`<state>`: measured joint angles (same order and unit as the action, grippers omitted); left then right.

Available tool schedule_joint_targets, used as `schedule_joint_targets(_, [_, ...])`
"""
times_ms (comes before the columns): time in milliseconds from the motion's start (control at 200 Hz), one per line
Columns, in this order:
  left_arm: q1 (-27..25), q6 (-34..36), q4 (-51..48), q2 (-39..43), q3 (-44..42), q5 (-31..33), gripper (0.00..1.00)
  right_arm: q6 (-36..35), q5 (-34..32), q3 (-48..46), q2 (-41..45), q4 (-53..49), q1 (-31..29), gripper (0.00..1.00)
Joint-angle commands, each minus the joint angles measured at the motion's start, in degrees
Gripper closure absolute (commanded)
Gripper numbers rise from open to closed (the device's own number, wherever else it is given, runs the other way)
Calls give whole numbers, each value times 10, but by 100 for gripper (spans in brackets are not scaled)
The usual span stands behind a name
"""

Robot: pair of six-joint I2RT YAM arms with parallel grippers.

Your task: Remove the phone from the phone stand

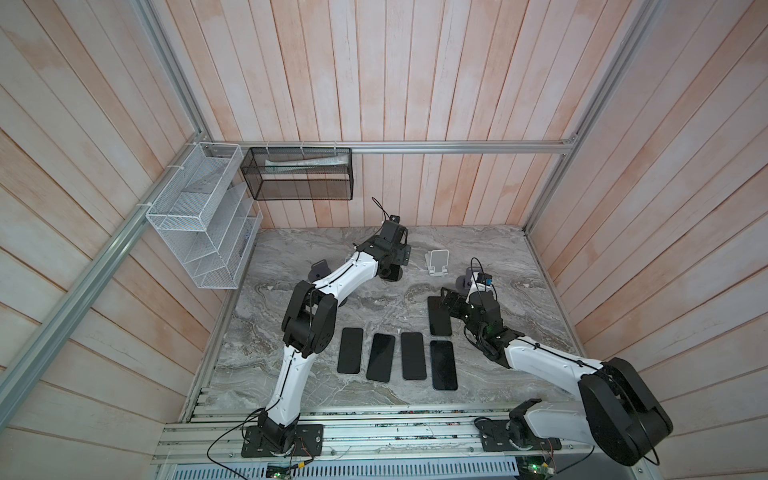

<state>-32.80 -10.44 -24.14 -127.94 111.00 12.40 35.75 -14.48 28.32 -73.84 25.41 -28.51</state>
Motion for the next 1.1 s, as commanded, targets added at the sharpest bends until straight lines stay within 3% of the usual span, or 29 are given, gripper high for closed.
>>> schedule_joint_targets(0, [-2,10,9,-8,11,0,10,-4,0,14,-3,-9,-6,8])
schedule_joint_targets(580, [-2,9,24,7,-20,-2,23,-5,0,18,-8,-11,-8,9])
schedule_joint_targets(1095, [-2,-8,46,69,-58,-10,34,-3,-6,11,-1,-3,-11,9])
